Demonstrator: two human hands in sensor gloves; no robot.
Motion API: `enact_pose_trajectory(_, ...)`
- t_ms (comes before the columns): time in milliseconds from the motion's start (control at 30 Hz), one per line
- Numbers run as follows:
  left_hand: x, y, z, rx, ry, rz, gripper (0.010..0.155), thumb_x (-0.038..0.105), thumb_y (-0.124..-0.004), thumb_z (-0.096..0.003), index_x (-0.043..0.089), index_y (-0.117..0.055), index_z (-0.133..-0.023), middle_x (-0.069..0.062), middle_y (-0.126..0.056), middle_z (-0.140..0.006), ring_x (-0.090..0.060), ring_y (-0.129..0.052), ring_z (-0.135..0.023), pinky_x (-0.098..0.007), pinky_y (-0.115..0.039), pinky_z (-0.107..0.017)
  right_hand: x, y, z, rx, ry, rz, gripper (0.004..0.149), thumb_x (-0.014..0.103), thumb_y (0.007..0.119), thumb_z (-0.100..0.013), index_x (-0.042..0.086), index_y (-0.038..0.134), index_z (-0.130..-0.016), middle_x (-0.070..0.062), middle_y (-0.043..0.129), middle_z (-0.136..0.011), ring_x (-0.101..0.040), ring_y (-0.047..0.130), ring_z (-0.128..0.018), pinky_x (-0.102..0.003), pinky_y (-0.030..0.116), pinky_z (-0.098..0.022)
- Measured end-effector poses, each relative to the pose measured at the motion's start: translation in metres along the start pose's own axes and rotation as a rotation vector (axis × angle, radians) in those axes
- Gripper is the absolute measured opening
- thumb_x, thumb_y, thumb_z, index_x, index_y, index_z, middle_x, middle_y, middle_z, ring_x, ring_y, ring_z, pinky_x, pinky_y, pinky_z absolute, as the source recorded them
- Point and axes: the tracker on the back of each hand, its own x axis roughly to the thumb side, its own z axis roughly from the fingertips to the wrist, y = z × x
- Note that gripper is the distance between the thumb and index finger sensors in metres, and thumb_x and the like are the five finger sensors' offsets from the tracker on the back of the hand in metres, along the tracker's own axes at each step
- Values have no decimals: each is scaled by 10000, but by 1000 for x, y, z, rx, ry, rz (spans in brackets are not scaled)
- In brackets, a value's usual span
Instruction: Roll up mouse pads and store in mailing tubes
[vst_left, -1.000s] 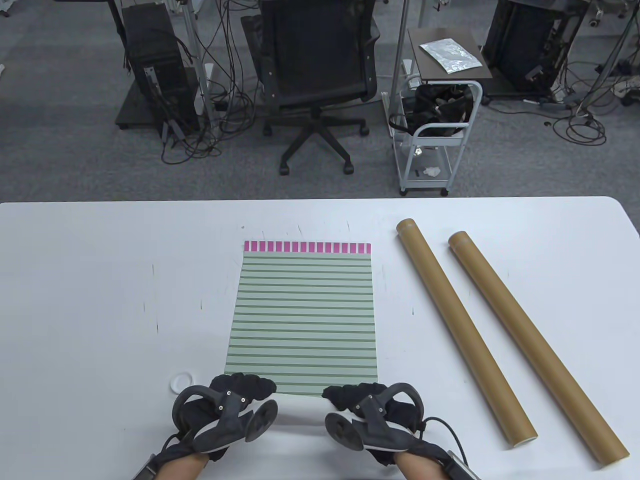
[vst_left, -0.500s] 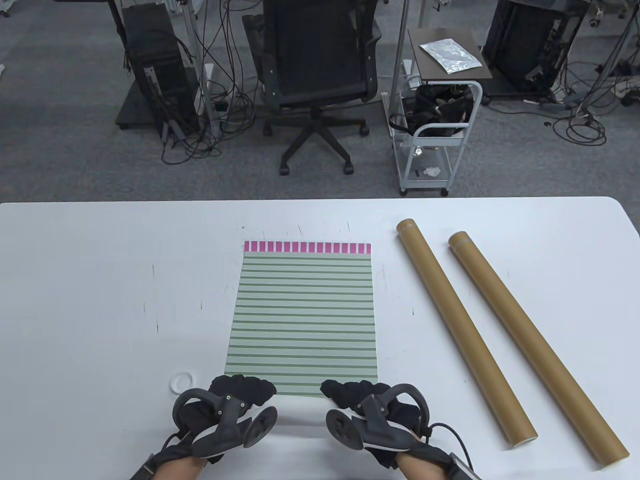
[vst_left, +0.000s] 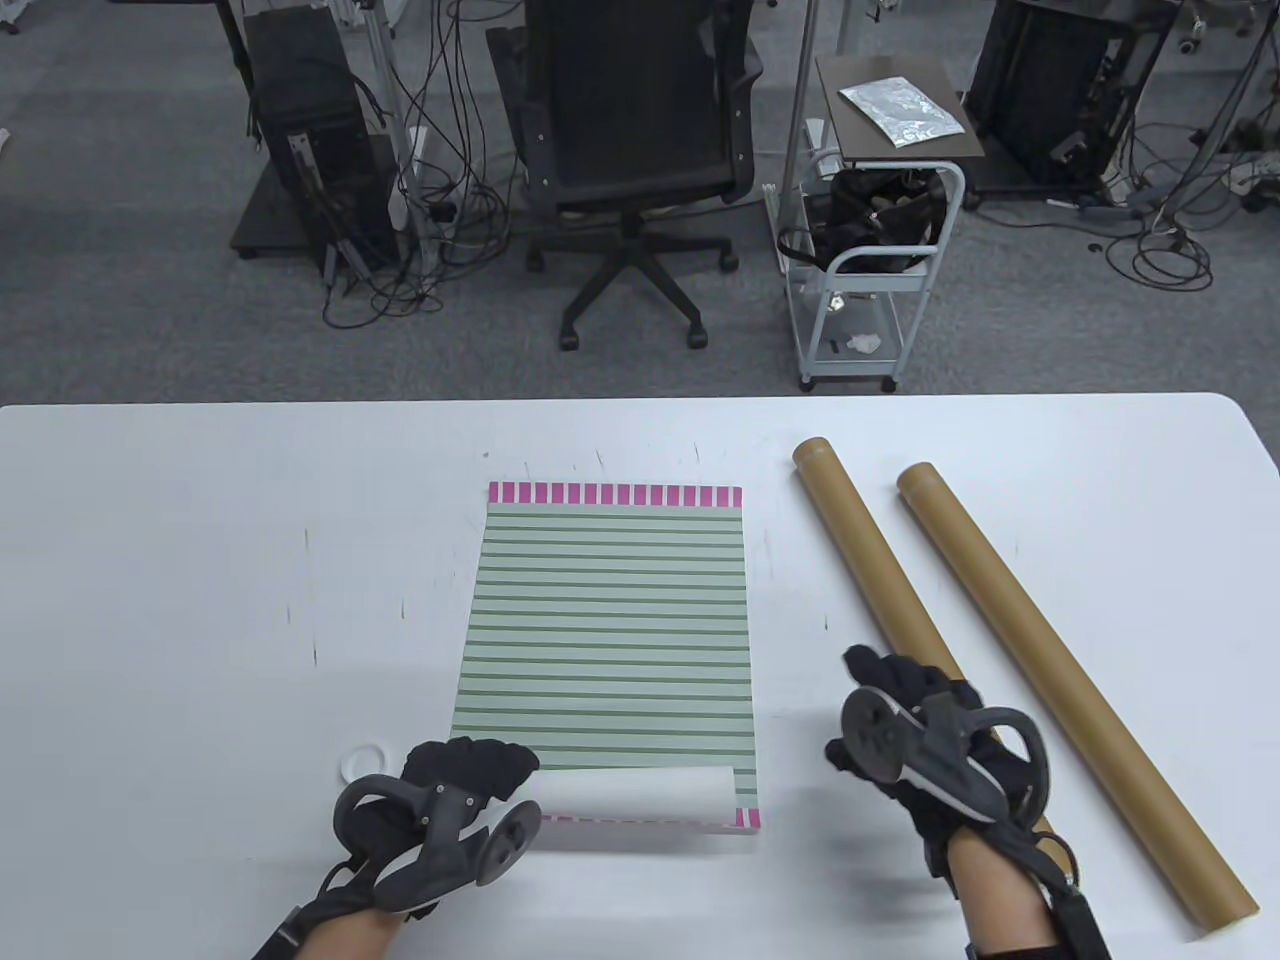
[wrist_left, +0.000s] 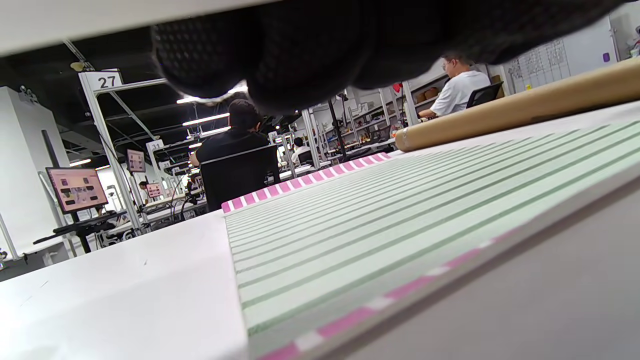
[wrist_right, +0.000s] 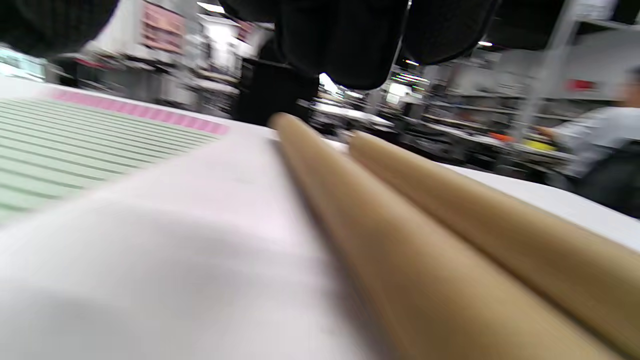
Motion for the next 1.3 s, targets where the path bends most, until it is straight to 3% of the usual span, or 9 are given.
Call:
enact_pose_trajectory(100,-1,-2,-1,-3,3,-22,434,603,-801,-351,406,-753,-735,171,-924,-570,-27,-971,-474,-270,-859,-514,-31,17,-25,140,158,91,967,621,711,-321,185,300,-1080,-109,495,-1111,-394,626,-973,-577,640,-675)
enact_pose_trajectory(200,-4,-2,-1,7,4,-35,435,603,-801,-350,408,-751,-735,172,-923,-571,-26,-970,-477,-269,-858,-517,-48,35,-40,278,259,32,984,639,703,-320,167,296,-1081,-120,505,-1105,-401,669,-947,-551,690,-645)
enact_pose_trajectory(300,-5,-3,-1,8,8,-42,435,604,-800,-351,410,-748,-737,173,-921,-575,-25,-969,-481,-269,-856,-521,-49,49,-53,361,321,-90,998,637,715,-317,142,309,-1083,-139,554,-1080,-399,716,-911,-533,717,-620)
enact_pose_trajectory(467,-5,-6,-2,0,-1,-59,435,604,-799,-353,412,-744,-739,175,-918,-580,-26,-966,-489,-268,-852,-528,-41,64,-69,461,384,-70,1001,646,696,-323,100,335,-1080,-177,619,-1058,-409,755,-889,-510,737,-607)
enact_pose_trajectory(800,-7,-4,-1,21,6,-48,437,606,-798,-353,414,-740,-741,177,-916,-584,-23,-965,-494,-268,-851,-532,-14,73,-88,351,423,-38,941,585,740,-353,151,327,-1078,-141,640,-1025,-382,766,-846,-478,745,-589)
enact_pose_trajectory(1033,-7,-6,0,14,6,-35,436,606,-800,-348,415,-745,-736,176,-917,-579,-24,-966,-489,-268,-853,-528,-11,73,-91,273,414,11,864,546,772,-344,134,474,-1042,-70,787,-889,-267,883,-701,-436,781,-555)
enact_pose_trajectory(1233,-9,-6,0,22,10,-43,437,606,-800,-347,416,-744,-736,177,-917,-580,-24,-965,-491,-268,-852,-530,-9,53,-85,292,402,42,844,563,758,-363,150,475,-1043,-33,771,-904,-242,884,-700,-402,810,-553)
enact_pose_trajectory(1300,-9,-6,-1,22,13,-45,436,606,-800,-347,418,-743,-737,178,-915,-582,-23,-964,-496,-268,-851,-533,-12,41,-78,235,387,54,847,554,757,-368,145,458,-1046,-40,761,-910,-250,880,-705,-409,809,-552)
